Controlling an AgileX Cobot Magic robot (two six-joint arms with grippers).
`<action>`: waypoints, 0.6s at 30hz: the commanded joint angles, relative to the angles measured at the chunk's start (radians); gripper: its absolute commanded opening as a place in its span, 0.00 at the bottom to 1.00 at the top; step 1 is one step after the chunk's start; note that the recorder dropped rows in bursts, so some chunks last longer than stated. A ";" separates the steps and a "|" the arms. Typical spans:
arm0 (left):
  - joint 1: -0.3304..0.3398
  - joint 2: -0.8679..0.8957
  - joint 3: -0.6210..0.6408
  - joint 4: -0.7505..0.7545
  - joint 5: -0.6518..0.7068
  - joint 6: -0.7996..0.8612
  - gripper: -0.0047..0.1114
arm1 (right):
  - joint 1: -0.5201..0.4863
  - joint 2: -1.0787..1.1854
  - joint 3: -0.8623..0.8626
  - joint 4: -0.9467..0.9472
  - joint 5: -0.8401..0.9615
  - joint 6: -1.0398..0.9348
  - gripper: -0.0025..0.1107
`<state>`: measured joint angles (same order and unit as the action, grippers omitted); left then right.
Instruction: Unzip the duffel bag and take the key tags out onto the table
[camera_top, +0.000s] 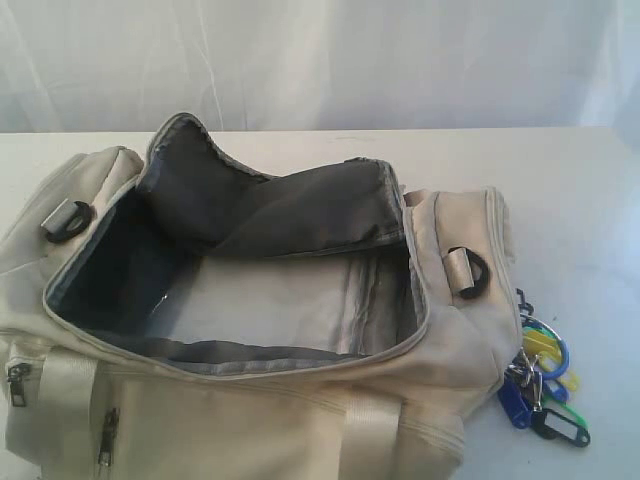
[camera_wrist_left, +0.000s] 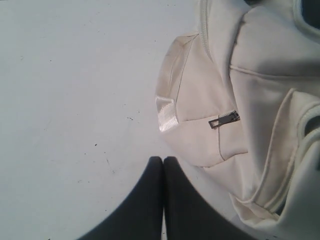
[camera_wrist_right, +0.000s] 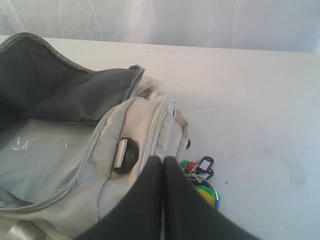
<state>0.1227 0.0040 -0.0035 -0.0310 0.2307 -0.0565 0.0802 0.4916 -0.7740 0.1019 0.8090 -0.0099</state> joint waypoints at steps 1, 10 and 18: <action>-0.008 -0.004 0.003 0.004 -0.002 -0.008 0.04 | -0.005 -0.006 -0.006 0.001 -0.005 -0.013 0.02; -0.008 -0.004 0.003 0.004 -0.002 -0.008 0.04 | -0.005 -0.006 -0.006 0.001 -0.005 -0.013 0.02; -0.006 -0.004 0.003 0.006 0.000 -0.008 0.04 | -0.005 -0.140 0.199 -0.001 -0.029 -0.013 0.02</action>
<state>0.1227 0.0040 -0.0035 -0.0292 0.2307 -0.0583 0.0802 0.4012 -0.6424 0.1019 0.7886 -0.0099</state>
